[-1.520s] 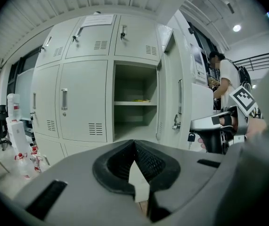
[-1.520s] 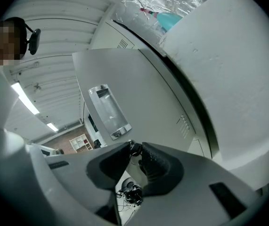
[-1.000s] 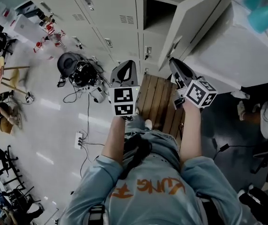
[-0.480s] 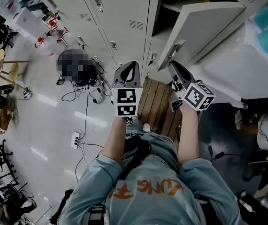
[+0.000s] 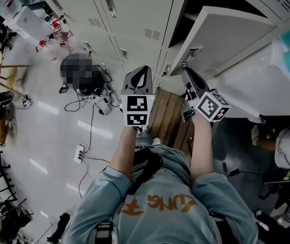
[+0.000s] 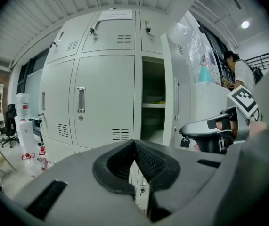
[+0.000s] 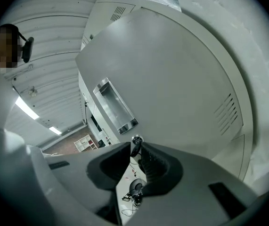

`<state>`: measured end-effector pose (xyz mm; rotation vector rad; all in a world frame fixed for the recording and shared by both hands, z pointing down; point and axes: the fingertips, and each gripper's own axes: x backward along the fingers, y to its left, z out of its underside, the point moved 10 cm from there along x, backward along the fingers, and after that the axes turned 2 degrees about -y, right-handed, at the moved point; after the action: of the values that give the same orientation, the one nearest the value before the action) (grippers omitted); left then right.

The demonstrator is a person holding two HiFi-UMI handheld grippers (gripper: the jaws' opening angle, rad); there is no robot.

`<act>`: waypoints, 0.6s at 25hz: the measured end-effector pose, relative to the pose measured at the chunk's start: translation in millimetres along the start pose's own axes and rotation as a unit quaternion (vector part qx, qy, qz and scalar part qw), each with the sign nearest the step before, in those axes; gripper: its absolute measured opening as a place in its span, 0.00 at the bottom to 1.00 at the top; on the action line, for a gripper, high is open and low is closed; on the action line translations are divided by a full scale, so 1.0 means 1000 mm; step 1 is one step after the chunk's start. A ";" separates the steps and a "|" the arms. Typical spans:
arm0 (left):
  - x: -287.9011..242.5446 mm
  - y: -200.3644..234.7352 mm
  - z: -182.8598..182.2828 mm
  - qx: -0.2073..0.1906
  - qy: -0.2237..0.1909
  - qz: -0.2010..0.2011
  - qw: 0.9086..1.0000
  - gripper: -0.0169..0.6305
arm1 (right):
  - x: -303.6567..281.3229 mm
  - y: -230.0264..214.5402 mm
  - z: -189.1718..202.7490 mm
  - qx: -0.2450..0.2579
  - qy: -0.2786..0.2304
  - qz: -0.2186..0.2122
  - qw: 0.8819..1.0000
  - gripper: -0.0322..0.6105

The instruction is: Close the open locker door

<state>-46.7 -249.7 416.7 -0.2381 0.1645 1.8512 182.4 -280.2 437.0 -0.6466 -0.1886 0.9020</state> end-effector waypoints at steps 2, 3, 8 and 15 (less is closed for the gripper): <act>-0.005 0.004 -0.003 0.003 -0.002 0.002 1.000 0.06 | -0.005 0.000 -0.002 -0.001 -0.002 0.001 1.000 0.18; -0.007 0.006 -0.004 0.003 -0.003 0.003 1.000 0.06 | -0.008 0.000 -0.003 0.000 -0.002 0.001 1.000 0.18; -0.023 0.012 -0.013 -0.028 -0.005 0.006 1.000 0.06 | -0.024 -0.002 -0.007 -0.007 -0.007 0.003 1.000 0.18; -0.042 0.023 -0.020 -0.035 -0.010 0.015 0.999 0.06 | -0.045 -0.007 -0.012 -0.020 -0.018 0.005 1.000 0.18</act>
<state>-55.4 -299.9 407.8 -0.2661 0.0904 1.8910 163.7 -323.4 436.8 -0.6697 -0.2366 0.9228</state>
